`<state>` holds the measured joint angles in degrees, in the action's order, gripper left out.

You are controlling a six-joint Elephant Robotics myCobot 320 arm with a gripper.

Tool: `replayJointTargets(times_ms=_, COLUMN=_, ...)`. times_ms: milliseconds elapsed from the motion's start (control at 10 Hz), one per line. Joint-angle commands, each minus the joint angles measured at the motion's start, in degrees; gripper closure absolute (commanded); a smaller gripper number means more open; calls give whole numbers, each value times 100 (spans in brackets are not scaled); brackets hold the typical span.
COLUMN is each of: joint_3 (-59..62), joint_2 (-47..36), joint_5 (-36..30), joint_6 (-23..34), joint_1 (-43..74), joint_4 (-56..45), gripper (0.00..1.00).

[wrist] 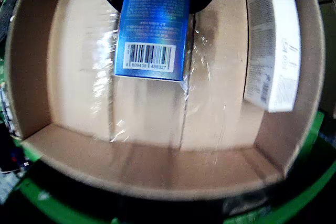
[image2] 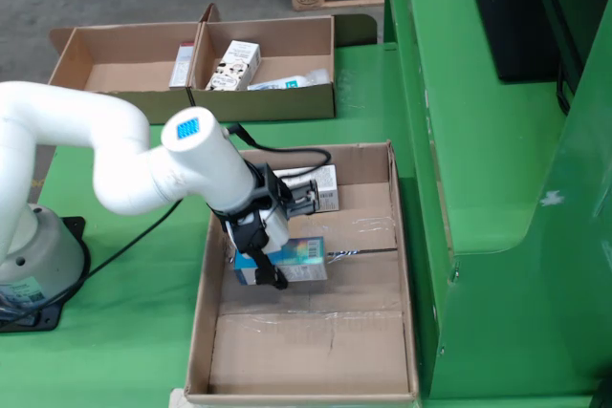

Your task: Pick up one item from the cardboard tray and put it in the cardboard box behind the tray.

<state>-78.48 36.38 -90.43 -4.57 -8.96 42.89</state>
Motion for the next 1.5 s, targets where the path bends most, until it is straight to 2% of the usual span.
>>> replayJointTargets(times_ms=0, joint_3=492, joint_2=-1022, joint_5=186, joint_6=-86, joint_1=-269, joint_4=-564, gripper=100)
replayJointTargets(times_ms=600, joint_3=642, joint_2=-1781, joint_5=337, joint_6=-47, joint_1=-462, joint_4=-905, gripper=100)
replayJointTargets(times_ms=700, joint_3=626, joint_2=-2293, joint_5=359, joint_6=29, joint_1=-590, joint_4=-1055, gripper=100)
replayJointTargets(times_ms=900, joint_3=511, joint_2=-2217, joint_5=373, joint_6=-12, joint_1=-557, joint_4=-981, gripper=100)
replayJointTargets(times_ms=1000, joint_3=598, joint_2=-2606, joint_5=424, joint_6=30, joint_1=-697, joint_4=-1174, gripper=100)
replayJointTargets(times_ms=1400, joint_3=468, joint_2=-3041, joint_5=526, joint_6=73, joint_1=-858, joint_4=-1193, gripper=100)
